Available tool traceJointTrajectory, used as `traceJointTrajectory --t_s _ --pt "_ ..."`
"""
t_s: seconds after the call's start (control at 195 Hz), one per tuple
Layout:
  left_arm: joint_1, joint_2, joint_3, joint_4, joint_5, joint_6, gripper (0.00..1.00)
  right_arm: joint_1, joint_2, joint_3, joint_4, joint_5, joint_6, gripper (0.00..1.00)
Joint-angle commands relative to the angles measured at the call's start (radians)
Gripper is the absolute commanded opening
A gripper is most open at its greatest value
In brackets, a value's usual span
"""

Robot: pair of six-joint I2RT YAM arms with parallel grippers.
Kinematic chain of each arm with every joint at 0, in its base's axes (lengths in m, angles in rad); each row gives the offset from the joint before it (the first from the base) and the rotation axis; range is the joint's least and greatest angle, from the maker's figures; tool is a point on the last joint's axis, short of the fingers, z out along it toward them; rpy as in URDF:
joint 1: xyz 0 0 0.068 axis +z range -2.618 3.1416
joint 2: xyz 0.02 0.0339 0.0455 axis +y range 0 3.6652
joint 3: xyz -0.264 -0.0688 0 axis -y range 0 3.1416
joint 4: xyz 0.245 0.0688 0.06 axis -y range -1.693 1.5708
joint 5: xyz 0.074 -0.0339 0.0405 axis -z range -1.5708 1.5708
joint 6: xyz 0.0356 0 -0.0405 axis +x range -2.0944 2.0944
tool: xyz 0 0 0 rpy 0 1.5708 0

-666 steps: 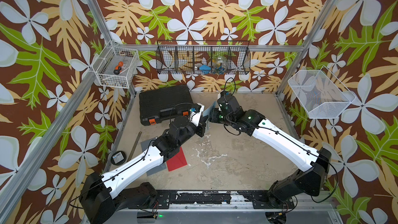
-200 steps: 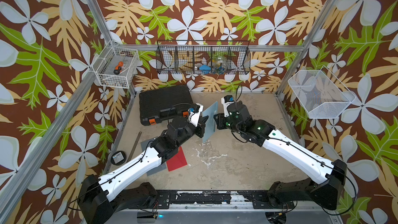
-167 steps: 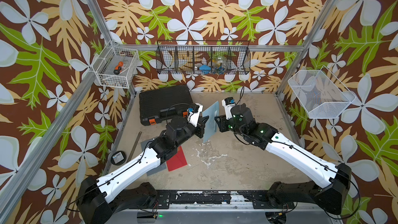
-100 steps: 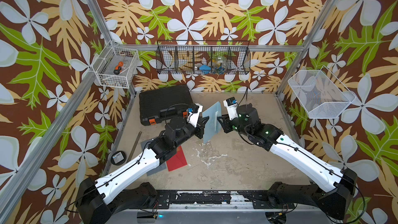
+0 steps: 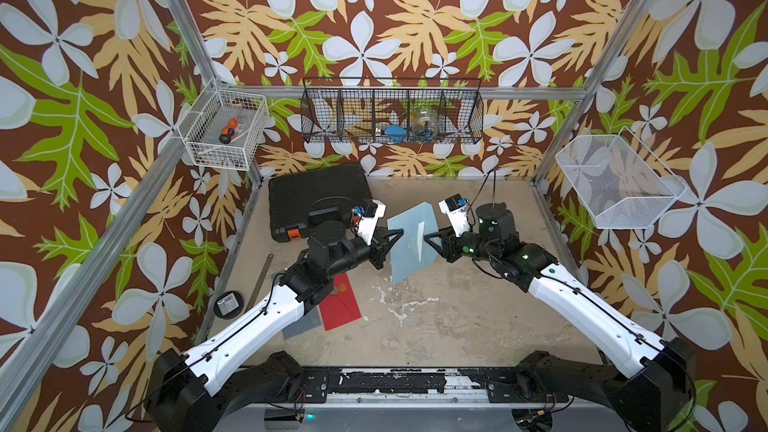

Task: Open the envelope
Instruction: Open the envelope flap on the envelope.

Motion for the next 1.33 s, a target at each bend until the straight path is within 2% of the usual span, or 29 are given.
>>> traceJointTrajectory --t_s 0.0,0.133,0.363,0.476,0.614,0.67,0.772,0.844,0.9,0.967,1.033,1.105,1.202,1.325 --pt "0.016 -0.005 -0.006 0.069 0.085 -0.05 0.0 -0.014 -0.019 -0.014 0.055 -0.099 -0.024 0.3" --pt "0.042 -0.005 -0.017 0.088 0.137 -0.075 0.0 -0.039 -0.056 -0.043 0.077 -0.147 -0.04 0.3" --pt "0.094 0.002 -0.044 0.155 0.222 -0.147 0.0 -0.103 -0.073 -0.061 0.085 -0.315 -0.02 0.18" --pt "0.105 0.013 -0.049 0.185 0.258 -0.173 0.0 -0.109 -0.067 -0.064 0.091 -0.332 -0.007 0.14" --pt "0.115 0.021 -0.055 0.207 0.283 -0.194 0.0 -0.126 -0.055 -0.056 0.084 -0.368 0.001 0.04" --pt "0.118 0.027 -0.057 0.208 0.28 -0.194 0.0 -0.132 -0.054 -0.057 0.087 -0.373 0.006 0.0" --pt "0.118 0.042 -0.04 0.148 0.235 -0.168 0.01 -0.146 -0.053 -0.055 0.087 -0.353 0.017 0.0" --pt "0.118 0.045 -0.034 0.117 0.183 -0.158 0.15 -0.162 -0.049 -0.053 0.084 -0.364 0.025 0.0" --pt "0.118 0.047 -0.033 0.091 0.13 -0.16 0.2 -0.173 -0.043 -0.054 0.085 -0.367 0.041 0.0" --pt "0.118 0.051 -0.033 0.065 0.064 -0.166 0.42 -0.186 -0.025 -0.05 0.079 -0.369 0.065 0.0" --pt "0.118 0.056 -0.03 0.036 0.006 -0.172 0.54 -0.203 0.007 -0.04 0.054 -0.369 0.083 0.0" --pt "0.118 0.058 -0.026 0.009 -0.035 -0.173 0.59 -0.232 0.051 -0.028 0.019 -0.362 0.1 0.0" --pt "0.118 0.053 -0.025 -0.01 -0.081 -0.172 0.62 -0.287 0.107 -0.031 -0.005 -0.373 0.137 0.0" --pt "0.118 0.046 -0.029 -0.027 -0.123 -0.177 0.62 -0.371 0.169 -0.057 0.032 -0.457 0.204 0.0"
